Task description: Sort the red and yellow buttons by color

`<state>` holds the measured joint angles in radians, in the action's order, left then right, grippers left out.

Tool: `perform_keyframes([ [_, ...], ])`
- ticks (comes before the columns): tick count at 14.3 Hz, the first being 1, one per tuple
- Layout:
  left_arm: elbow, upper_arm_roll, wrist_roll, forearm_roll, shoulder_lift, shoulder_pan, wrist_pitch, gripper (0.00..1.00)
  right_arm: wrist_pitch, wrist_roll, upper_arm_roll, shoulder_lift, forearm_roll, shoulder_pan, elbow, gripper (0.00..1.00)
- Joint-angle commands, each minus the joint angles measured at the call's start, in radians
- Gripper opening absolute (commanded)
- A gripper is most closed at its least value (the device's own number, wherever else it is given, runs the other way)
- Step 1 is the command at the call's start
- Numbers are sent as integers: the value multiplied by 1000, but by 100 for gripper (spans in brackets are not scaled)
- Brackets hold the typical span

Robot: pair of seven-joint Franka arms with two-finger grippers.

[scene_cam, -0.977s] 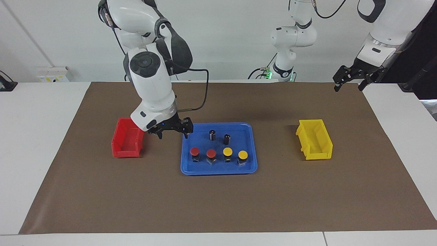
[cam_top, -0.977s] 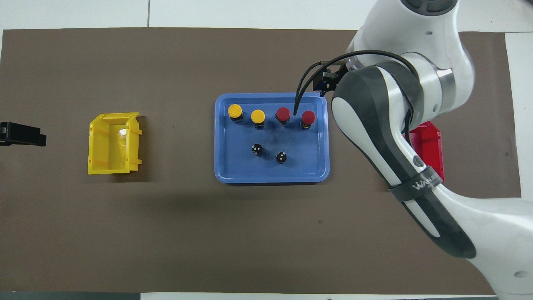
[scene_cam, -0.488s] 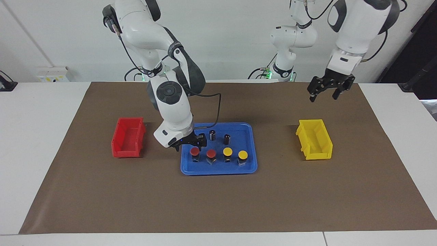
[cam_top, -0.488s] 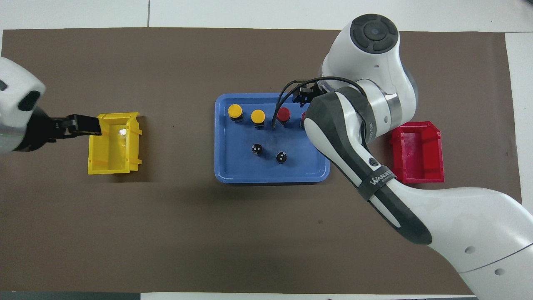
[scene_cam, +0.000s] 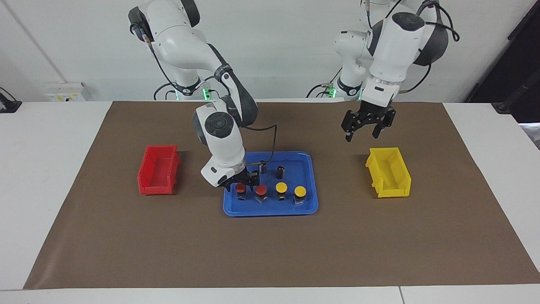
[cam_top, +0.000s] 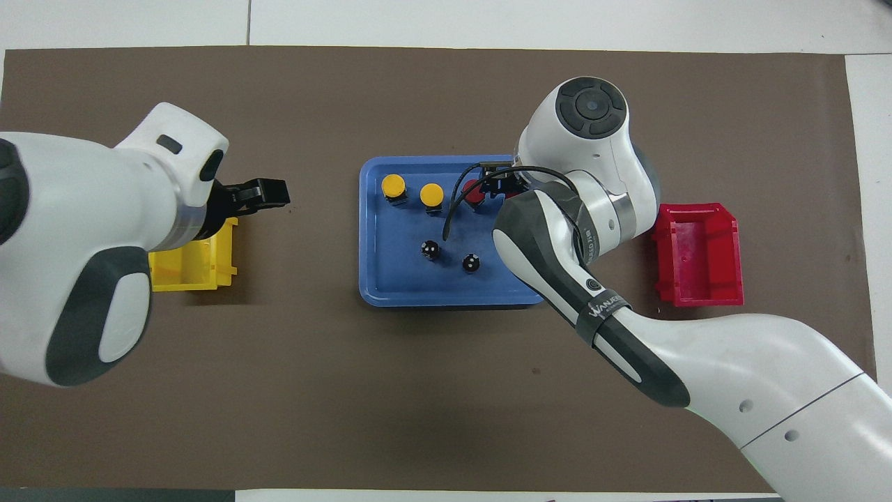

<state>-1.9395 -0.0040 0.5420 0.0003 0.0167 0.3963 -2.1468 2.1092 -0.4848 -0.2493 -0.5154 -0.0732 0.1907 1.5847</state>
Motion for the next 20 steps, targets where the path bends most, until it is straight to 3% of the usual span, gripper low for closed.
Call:
perform_keyframes([
  [1, 65, 15, 68, -3, -138, 53, -76, 100, 37, -9, -8, 12, -22, -4, 37, 72],
  [4, 94, 16, 117, -3, -220, 105, -145, 100, 37, -5, -8, 12, -28, -4, 37, 58],
  [6, 132, 16, 130, -3, -277, 127, -174, 100, 34, -5, -8, 12, -28, -4, 37, 36],
  [8, 198, 18, 139, -3, -340, 145, -173, 100, 2, -1, -8, 15, -31, -4, 25, 7],
  [9, 217, 19, 157, -2, -365, 159, -174, 100, -47, 6, -8, 18, -43, -8, -1, 2],
  [11, 253, 19, 168, 4, -417, 168, -177, 100, -142, 50, -8, 26, -54, -17, -64, 2],
  [15, 260, 21, 173, 6, -458, 179, -209, 91, -288, 196, -10, 162, -17, -94, -60, 2],
  [17, 260, 24, 171, 6, -459, 176, -212, 85, -372, 305, -8, 234, -2, -134, -31, 2],
  [20, 260, 24, 171, 9, -460, 170, -212, 79, -425, 503, -8, 328, 25, -275, 72, 2],
])
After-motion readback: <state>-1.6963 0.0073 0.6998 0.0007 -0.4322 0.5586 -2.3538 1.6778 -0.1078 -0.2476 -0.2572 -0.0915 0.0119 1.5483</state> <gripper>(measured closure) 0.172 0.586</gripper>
